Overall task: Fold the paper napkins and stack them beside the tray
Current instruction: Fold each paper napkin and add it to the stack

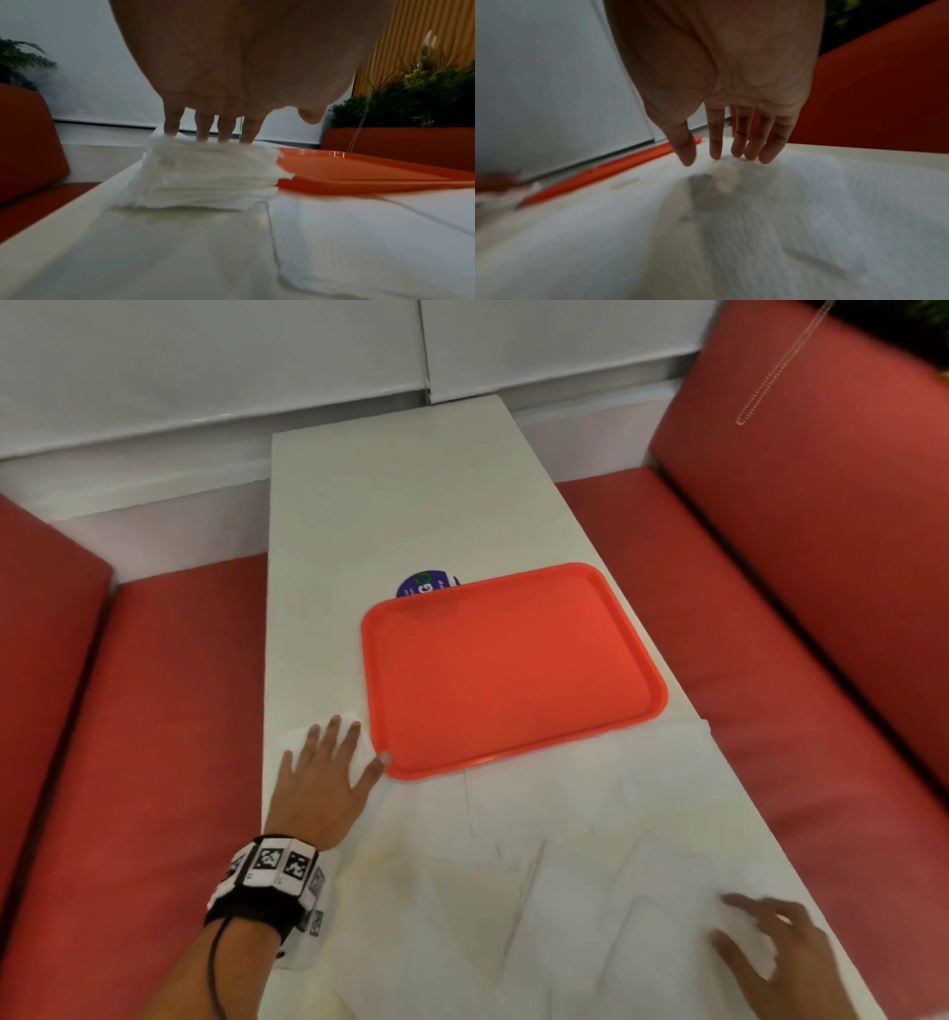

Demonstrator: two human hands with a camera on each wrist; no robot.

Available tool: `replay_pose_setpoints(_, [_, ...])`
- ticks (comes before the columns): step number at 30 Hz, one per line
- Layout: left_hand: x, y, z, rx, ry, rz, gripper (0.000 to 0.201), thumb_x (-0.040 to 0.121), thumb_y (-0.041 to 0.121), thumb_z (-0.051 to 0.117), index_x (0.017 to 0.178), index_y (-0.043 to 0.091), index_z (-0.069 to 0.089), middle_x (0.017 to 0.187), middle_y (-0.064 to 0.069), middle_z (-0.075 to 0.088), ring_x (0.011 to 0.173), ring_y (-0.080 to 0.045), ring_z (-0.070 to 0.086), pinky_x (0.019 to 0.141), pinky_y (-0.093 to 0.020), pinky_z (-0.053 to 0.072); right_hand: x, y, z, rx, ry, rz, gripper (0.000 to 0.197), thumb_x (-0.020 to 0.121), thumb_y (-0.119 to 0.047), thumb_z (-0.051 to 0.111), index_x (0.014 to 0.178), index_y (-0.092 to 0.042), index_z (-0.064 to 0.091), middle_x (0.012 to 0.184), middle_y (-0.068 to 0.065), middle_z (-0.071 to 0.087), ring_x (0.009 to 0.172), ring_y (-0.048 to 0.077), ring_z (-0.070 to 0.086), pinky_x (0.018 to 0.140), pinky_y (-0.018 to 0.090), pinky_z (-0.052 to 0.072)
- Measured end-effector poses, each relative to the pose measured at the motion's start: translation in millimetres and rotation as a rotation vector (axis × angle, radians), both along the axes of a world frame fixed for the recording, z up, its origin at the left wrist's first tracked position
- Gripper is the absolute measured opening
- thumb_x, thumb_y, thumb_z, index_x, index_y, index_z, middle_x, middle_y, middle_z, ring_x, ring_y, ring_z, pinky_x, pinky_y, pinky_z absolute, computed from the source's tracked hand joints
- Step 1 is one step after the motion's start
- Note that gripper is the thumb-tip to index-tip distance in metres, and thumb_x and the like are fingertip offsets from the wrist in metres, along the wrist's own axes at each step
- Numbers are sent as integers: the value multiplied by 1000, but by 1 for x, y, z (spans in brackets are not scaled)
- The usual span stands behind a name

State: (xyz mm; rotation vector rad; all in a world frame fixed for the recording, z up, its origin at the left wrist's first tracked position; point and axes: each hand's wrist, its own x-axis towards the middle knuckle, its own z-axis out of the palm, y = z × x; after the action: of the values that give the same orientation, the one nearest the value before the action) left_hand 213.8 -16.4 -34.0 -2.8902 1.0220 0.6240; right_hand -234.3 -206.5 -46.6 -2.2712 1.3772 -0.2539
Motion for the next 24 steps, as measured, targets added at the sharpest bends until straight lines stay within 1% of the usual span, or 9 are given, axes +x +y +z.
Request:
replay_pose_setpoints(1, [-3, 2, 3, -45, -43, 3, 98, 83, 84, -1, 161, 27, 15, 170, 0, 7, 157, -23, 7, 125, -53, 12, -2, -10, -16, 17, 58, 90, 58, 74, -80, 55, 99, -33, 76, 97, 4, 58, 68, 35, 65, 72, 46, 55])
replay_pose_setpoints(2, [-8, 3, 6, -96, -95, 4, 92, 88, 81, 4, 159, 27, 24, 169, -2, 17, 156, -25, 15, 123, -54, 17, 7, -9, -13, 70, 118, 12, 49, 74, -67, 69, 101, -25, 76, 99, 7, 58, 73, 35, 63, 75, 47, 52])
replay_pose_setpoints(4, [-19, 7, 14, -223, -203, 4, 85, 92, 74, 14, 152, 21, 42, 160, -9, 39, 148, -31, 34, 117, -57, 31, 14, -7, -16, 43, 150, 40, 43, 68, -37, 89, 105, -26, 72, 103, 2, 56, 81, 29, 57, 75, 45, 51])
replay_pose_setpoints(5, [-26, 10, 19, -287, -246, 5, 82, 93, 71, 19, 147, 17, 48, 154, -12, 46, 143, -32, 41, 113, -56, 37, 14, -8, -19, 49, 129, 72, 44, 68, -34, 90, 107, -28, 70, 104, -1, 55, 84, 26, 56, 74, 44, 52])
replay_pose_setpoints(7, [-48, 16, 28, -386, -261, 30, 75, 95, 65, 26, 143, 12, 52, 147, -14, 53, 137, -33, 47, 108, -55, 41, 13, -9, -17, 72, 101, 67, 43, 72, -37, 86, 110, -30, 68, 107, -4, 54, 90, 24, 55, 77, 43, 51])
replay_pose_setpoints(10, [-110, 16, 34, -495, -159, 85, 66, 96, 58, 32, 138, 13, 56, 142, -11, 56, 132, -31, 49, 106, -51, 40, 2, -20, -14, 24, 81, 30, 48, 75, -39, 83, 118, -26, 66, 118, 4, 55, 100, 30, 54, 84, 42, 48])
replay_pose_setpoints(15, [-231, -7, 20, -538, -35, -66, 46, 97, 49, 40, 126, 24, 65, 127, 3, 64, 118, -18, 58, 96, -32, 43, 0, -39, -23, -63, 142, 223, 51, 82, -41, 77, 128, -24, 64, 117, 4, 62, 100, 29, 56, 78, 41, 52])
replay_pose_setpoints(20, [-292, -32, 3, -474, 44, -132, 41, 96, 48, 42, 121, 26, 67, 117, 9, 66, 105, -14, 62, 87, -31, 50, 8, -48, -24, 110, 97, 325, 28, 93, -32, 64, 120, -23, 65, 102, -3, 64, 97, 23, 60, 80, 37, 46])
replay_pose_setpoints(24, [-311, -45, -12, -270, 56, -227, 49, 94, 53, 40, 132, 29, 59, 119, 12, 64, 110, -13, 60, 91, -30, 44, 3, -52, -12, 283, -101, 295, 28, 100, -31, 56, 125, -22, 64, 112, -4, 71, 100, 17, 66, 81, 30, 50])
